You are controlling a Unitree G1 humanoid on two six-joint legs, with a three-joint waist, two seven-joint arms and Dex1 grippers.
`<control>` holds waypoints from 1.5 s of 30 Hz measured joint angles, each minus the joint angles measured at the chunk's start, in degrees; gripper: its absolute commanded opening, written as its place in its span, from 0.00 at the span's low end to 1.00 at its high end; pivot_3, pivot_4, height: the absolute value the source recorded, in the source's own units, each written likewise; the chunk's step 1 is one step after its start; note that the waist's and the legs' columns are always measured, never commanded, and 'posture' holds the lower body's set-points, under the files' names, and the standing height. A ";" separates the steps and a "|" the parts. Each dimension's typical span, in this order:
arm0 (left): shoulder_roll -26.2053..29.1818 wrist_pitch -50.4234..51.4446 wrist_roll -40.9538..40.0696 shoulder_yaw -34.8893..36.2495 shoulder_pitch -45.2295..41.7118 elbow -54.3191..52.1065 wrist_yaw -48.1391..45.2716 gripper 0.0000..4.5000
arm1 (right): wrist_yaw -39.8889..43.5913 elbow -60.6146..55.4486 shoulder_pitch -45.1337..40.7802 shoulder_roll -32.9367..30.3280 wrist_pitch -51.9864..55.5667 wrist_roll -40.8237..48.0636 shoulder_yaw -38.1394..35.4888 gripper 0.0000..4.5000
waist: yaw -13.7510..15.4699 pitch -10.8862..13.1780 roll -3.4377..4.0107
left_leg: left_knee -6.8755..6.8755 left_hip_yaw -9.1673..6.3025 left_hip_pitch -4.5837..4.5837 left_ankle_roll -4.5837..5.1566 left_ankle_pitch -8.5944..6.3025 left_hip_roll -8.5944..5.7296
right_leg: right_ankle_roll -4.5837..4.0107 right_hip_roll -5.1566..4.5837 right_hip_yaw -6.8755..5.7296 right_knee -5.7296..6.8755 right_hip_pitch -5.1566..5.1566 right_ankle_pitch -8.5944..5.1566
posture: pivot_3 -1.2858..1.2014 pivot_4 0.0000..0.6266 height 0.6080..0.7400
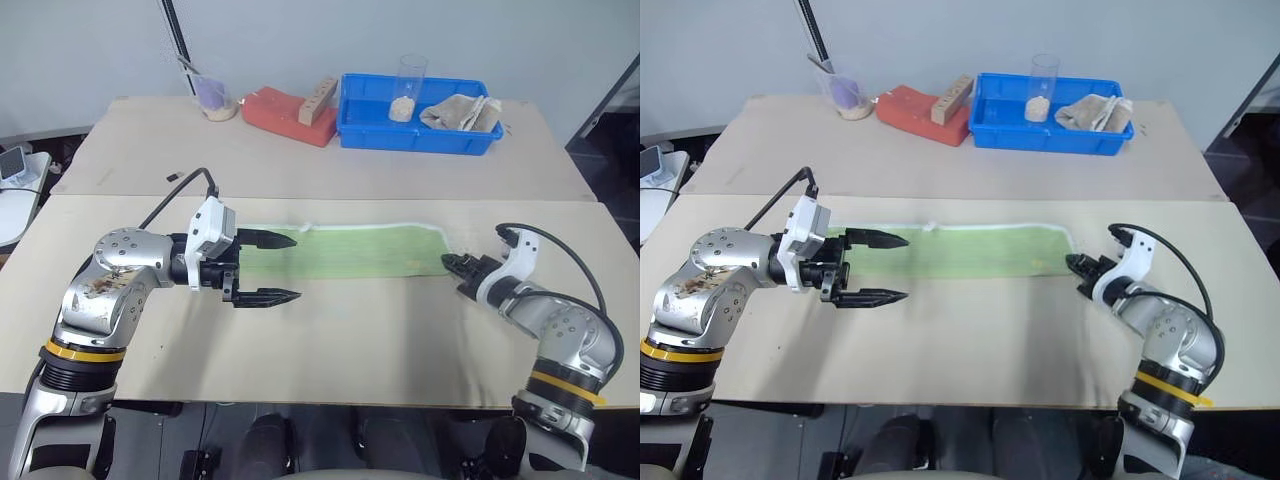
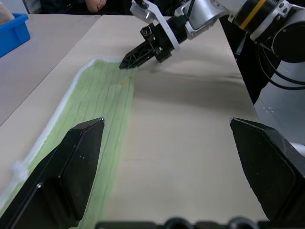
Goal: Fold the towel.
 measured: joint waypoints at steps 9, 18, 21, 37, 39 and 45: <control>-1.84 1.86 -2.96 0.86 -0.97 -1.49 2.67 1.00 | 13.65 -2.68 4.45 -20.65 -1.82 0.83 6.41 0.01 | -0.44 0.00 -0.01 | 0.01 -0.04 -0.17 0.01 -0.01 -0.01 | 0.18 0.03 0.10 -0.24 0.00 -0.10 | 0.52 0.24 0.80; 0.05 2.15 -2.98 2.00 1.88 -5.60 4.55 1.00 | 18.09 -14.53 -1.22 -21.52 -9.18 -2.82 28.76 0.01 | -0.37 0.00 0.00 | -0.10 -0.14 0.01 0.04 -0.02 0.15 | 0.43 0.27 0.12 -0.21 0.02 -0.27 | 0.52 0.24 0.80; 1.38 3.56 -3.24 3.71 4.40 -7.82 6.28 1.00 | 17.14 -14.50 -2.53 -16.85 -12.01 -6.32 36.86 0.01 | -0.32 0.00 0.00 | -0.06 -0.13 -0.03 0.04 -0.02 0.15 | 0.42 0.25 0.12 -0.20 0.00 -0.26 | 0.52 0.24 0.80; -4.38 5.83 -1.99 9.50 18.66 -12.60 25.09 1.00 | 18.86 -8.22 -6.16 -9.60 -16.70 -11.49 45.76 0.70 | 0.95 0.00 0.00 | 0.02 -0.13 -0.09 0.03 -0.02 0.04 | 0.00 0.06 0.04 -0.25 0.00 0.01 | 0.52 0.24 0.80; -5.86 5.99 -1.99 10.32 20.80 -13.77 27.97 1.00 | 19.84 -9.05 -6.21 -9.94 -16.70 -11.40 45.76 0.85 | 0.97 -0.02 0.03 | -0.04 -0.12 0.01 0.03 -0.02 0.06 | 0.00 0.07 0.05 -0.24 0.03 0.00 | 0.52 0.24 0.80; -23.56 11.58 -3.62 15.20 30.16 -20.38 50.13 1.00 | 25.89 -12.45 -7.76 -13.41 -20.96 -11.63 46.45 1.00 | 1.06 -0.17 0.11 | -0.11 -0.16 0.19 0.03 -0.02 0.09 | 0.00 0.05 0.07 -0.20 0.14 0.01 | 0.52 0.24 0.80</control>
